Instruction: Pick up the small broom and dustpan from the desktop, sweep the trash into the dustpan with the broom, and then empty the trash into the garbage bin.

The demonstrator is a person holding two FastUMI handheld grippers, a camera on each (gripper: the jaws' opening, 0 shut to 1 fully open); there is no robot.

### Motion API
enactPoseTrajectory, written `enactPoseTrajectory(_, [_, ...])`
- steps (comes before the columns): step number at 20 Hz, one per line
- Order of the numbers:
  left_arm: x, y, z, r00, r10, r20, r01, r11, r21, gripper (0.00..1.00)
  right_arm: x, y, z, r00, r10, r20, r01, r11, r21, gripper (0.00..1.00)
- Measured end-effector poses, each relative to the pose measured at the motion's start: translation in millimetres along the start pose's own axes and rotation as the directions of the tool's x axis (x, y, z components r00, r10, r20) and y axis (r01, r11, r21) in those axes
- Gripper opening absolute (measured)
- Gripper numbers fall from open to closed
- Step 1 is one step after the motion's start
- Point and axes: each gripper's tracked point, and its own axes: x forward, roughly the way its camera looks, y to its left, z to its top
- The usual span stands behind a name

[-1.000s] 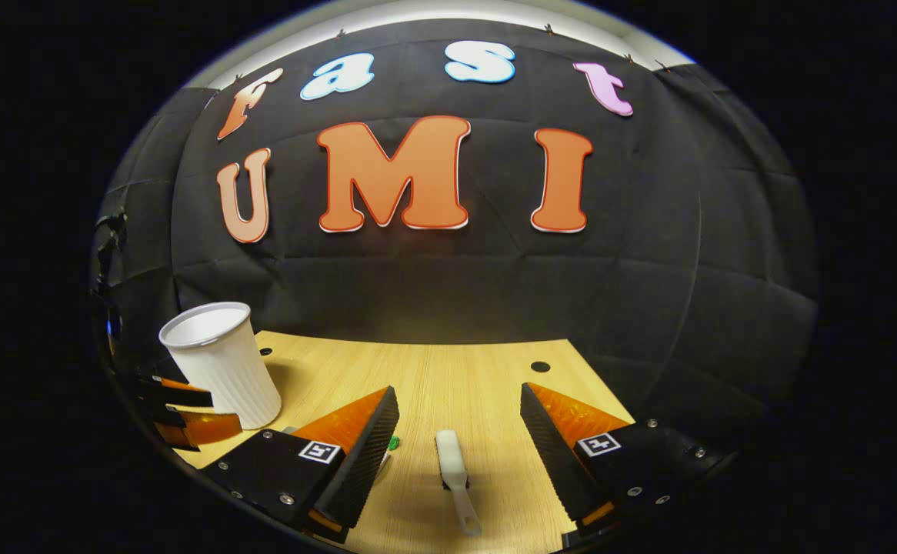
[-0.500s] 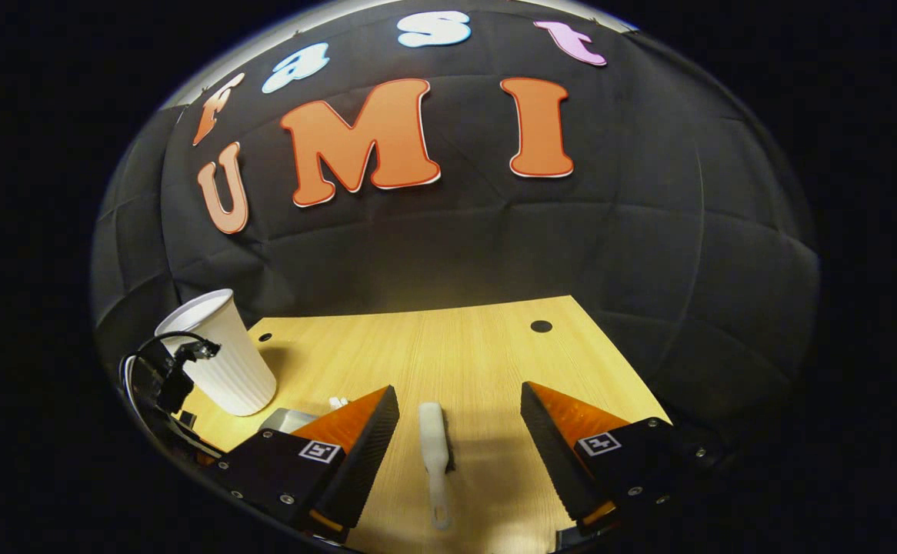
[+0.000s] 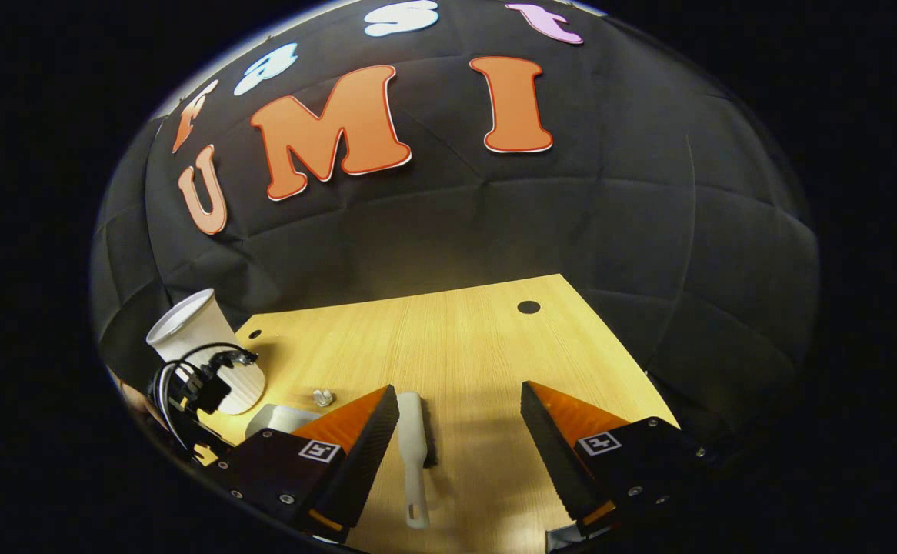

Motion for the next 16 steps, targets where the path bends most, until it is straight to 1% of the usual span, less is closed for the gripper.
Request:
enactPoseTrajectory(4, [5, 1, 3, 1.000, 0.004, -0.025, -0.003, 1.000, 0.010, 0.98, 5, 0, -3, 1.000, 0.011, -0.021, -0.011, 1.000, 0.011, 0.96])
enactPoseTrajectory(5, [6, 0, 0, 0.999, -0.003, -0.034, 0.004, 1.000, 0.001, 0.96, 6, 0, -3, 1.000, 0.010, -0.027, -0.010, 1.000, 0.010, 0.96])
enactPoseTrajectory(6, [7, -3, -1, 0.999, -0.014, -0.036, 0.014, 1.000, -0.012, 0.92, 7, 0, -3, 0.999, 0.009, -0.031, -0.008, 1.000, 0.011, 0.96])
enactPoseTrajectory(7, [6, -3, -3, 0.999, -0.020, -0.040, 0.019, 1.000, -0.020, 0.75, 8, 0, -5, 0.999, 0.010, -0.036, -0.010, 1.000, 0.011, 0.96])
enactPoseTrajectory(9, [8, -1, -2, 0.999, -0.006, -0.047, 0.005, 1.000, -0.010, 0.64, 12, 3, -7, 0.999, 0.014, -0.052, -0.013, 1.000, 0.009, 0.96])
enactPoseTrajectory(10, [11, 1, 0, 0.999, -0.001, -0.042, 0.001, 1.000, 0.008, 0.62, 14, 7, -11, 0.997, 0.023, -0.069, -0.023, 1.000, 0.004, 0.96])
enactPoseTrajectory(11, [9, 0, 3, 0.999, -0.006, -0.034, 0.006, 1.000, 0.025, 0.52, 16, 13, -17, 0.995, 0.032, -0.095, -0.033, 0.999, -0.004, 0.96])
enactPoseTrajectory(13, [8, 5, 10, 1.000, 0.001, -0.014, 0.000, 0.999, 0.036, 0.37, 18, 15, -35, 0.984, 0.043, -0.175, -0.048, 0.999, -0.025, 0.96])
enactPoseTrajectory(15, [9, 8, 19, 1.000, -0.007, 0.030, 0.005, 0.998, 0.061, 0.31, 25, 21, -56, 0.963, 0.056, -0.263, -0.066, 0.997, -0.030, 0.96])
enactPoseTrajectory(16, [9, 10, 22, 0.999, -0.008, 0.050, 0.004, 0.997, 0.075, 0.31, 28, 24, -65, 0.950, 0.063, -0.305, -0.076, 0.997, -0.030, 0.96])
